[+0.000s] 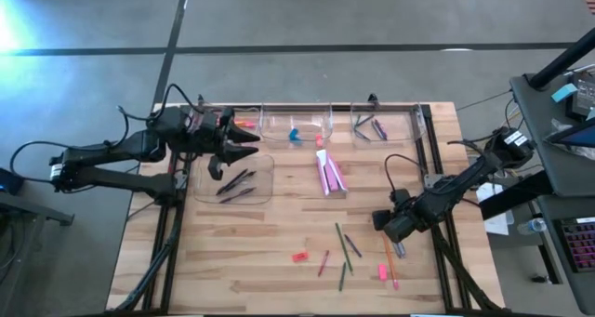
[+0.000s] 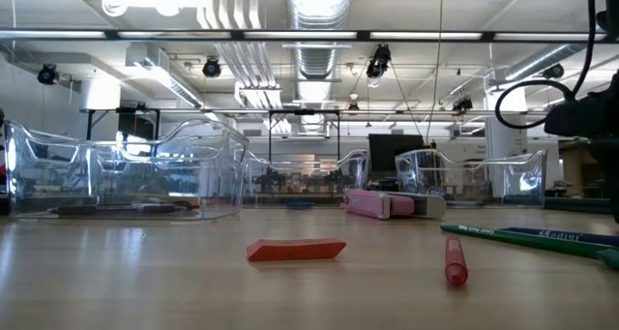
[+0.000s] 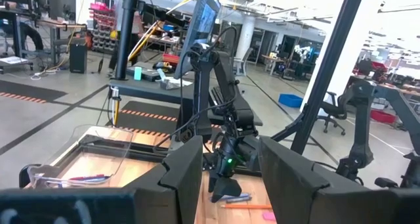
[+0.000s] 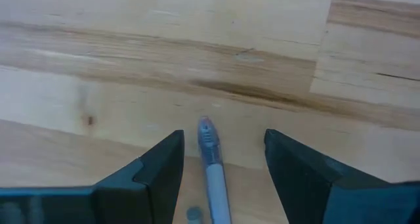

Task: Sort crayons/erasers/pens/pencils in bins
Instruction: Put the gray pen into the bottom left transparent bin, then put the orange pencil into the top left transparent bin

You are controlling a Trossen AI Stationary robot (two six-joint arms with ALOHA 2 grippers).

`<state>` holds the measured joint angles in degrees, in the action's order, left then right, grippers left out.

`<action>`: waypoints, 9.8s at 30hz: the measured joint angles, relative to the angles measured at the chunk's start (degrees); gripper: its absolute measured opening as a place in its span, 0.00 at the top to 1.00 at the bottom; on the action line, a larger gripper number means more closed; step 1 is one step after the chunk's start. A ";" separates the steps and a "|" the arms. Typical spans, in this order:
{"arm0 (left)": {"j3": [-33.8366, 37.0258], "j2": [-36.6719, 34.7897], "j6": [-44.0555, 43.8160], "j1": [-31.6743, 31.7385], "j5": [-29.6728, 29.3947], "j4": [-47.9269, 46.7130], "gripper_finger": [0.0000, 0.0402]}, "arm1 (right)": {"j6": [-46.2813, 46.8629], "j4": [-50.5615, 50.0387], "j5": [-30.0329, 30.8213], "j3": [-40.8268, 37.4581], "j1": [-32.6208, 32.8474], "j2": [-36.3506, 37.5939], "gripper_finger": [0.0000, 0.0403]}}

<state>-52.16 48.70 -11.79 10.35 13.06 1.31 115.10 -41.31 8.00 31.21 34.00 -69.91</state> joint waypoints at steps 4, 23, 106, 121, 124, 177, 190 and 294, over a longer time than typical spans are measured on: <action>0.00 -0.03 0.00 0.00 0.00 -0.02 0.67 | 0.87 0.10 -0.17 -0.05 0.00 -0.78 0.53; 0.00 0.01 -0.05 0.00 0.00 -0.01 0.67 | 1.27 -0.25 -2.69 0.30 -0.02 0.41 0.90; 2.52 27.77 -28.39 -1.31 11.63 21.15 0.42 | -68.47 49.48 24.07 39.44 -28.03 -8.71 0.91; 2.36 27.59 -28.33 -1.31 10.40 25.75 0.42 | -67.55 52.31 24.39 39.29 -28.15 -11.09 0.91; 2.36 27.59 -28.33 -1.31 10.06 25.74 0.42 | -67.08 53.65 24.36 39.28 -28.40 -12.10 0.91; -0.31 5.58 10.43 5.69 -8.97 -59.03 0.94 | -82.39 49.08 46.71 39.40 -28.61 -3.00 0.41; 0.02 14.27 17.75 5.69 -15.53 -63.64 0.92 | -83.15 48.24 50.47 39.40 -28.60 -2.95 0.42; -5.44 5.89 1.45 5.21 9.55 -12.06 0.54 | 13.59 -15.11 9.49 36.00 26.56 -23.19 0.95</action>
<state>-57.60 54.59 -10.34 15.56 22.61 -10.75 128.68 -56.42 17.49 67.21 60.56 -93.10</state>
